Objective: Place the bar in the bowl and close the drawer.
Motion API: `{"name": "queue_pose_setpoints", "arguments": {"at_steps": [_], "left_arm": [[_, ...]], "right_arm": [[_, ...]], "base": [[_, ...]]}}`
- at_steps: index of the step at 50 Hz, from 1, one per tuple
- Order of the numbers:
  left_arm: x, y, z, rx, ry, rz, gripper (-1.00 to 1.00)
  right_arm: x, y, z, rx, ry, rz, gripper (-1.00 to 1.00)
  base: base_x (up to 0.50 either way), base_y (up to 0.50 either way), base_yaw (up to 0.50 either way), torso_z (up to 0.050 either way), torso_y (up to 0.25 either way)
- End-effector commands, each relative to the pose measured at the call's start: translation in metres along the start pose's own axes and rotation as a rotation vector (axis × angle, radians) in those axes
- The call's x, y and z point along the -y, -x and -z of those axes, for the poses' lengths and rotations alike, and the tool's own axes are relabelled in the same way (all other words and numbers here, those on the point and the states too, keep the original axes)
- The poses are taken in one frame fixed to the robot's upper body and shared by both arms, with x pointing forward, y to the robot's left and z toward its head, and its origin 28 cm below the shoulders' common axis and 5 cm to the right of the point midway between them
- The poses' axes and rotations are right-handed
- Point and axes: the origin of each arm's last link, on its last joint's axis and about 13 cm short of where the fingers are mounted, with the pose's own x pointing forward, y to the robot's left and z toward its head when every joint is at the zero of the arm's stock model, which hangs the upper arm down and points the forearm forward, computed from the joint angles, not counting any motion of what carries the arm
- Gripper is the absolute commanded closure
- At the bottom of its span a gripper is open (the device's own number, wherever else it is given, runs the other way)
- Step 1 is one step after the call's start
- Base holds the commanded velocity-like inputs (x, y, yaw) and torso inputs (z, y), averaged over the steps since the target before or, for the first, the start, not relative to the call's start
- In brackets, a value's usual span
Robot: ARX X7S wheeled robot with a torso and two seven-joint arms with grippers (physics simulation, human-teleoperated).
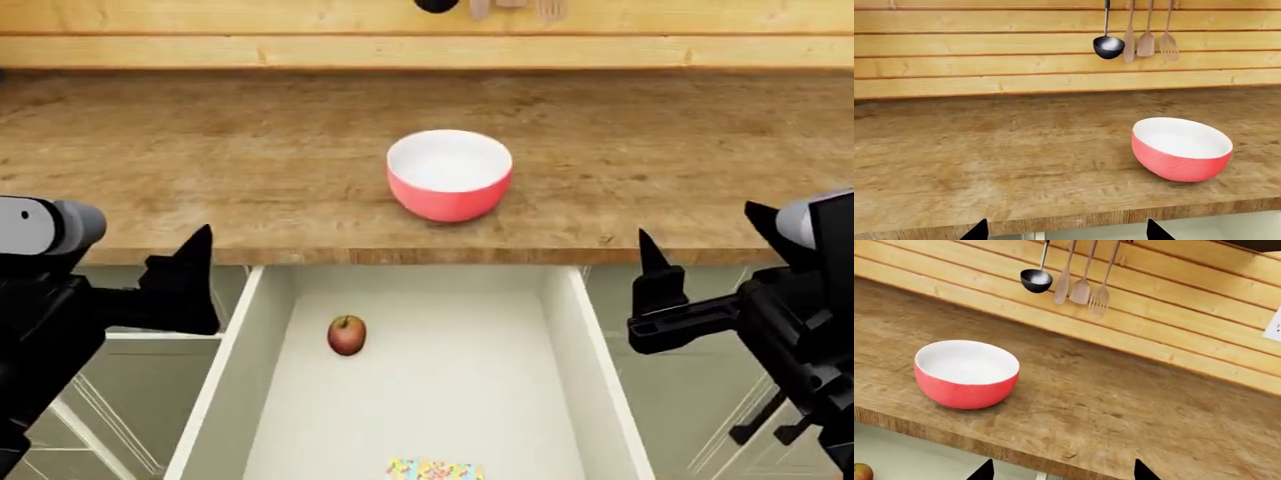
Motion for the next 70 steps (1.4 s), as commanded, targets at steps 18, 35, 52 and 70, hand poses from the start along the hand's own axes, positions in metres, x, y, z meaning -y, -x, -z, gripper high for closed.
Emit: {"name": "queue_pose_setpoints", "arguments": {"at_steps": [18, 35, 52, 70], "left_arm": [[0.0, 0.005, -0.007, -0.014, -0.016, 0.007, -1.0], [-0.004, -0.001, -0.008, -0.07, -0.005, 0.042, -1.0], [-0.005, -0.001, -0.008, -0.075, -0.006, 0.041, -1.0], [-0.007, -0.004, -0.002, -0.093, -0.004, 0.045, -1.0]], "right_arm": [[-0.007, 0.002, -0.044, -0.12, 0.164, -0.207, -1.0], [-0.032, -0.042, -0.084, -0.43, 0.323, -0.763, -1.0], [-0.071, -0.068, -0.066, -0.592, 0.299, -1.042, -1.0], [-0.106, -0.078, -0.006, -0.699, 0.324, -1.104, -1.0]], "base": [[0.0, 0.0, 0.0, 0.0, 0.0], [0.0, 0.0, 0.0, 0.0, 0.0], [0.0, 0.0, 0.0, 0.0, 0.0], [0.0, 0.0, 0.0, 0.0, 0.0]]}}
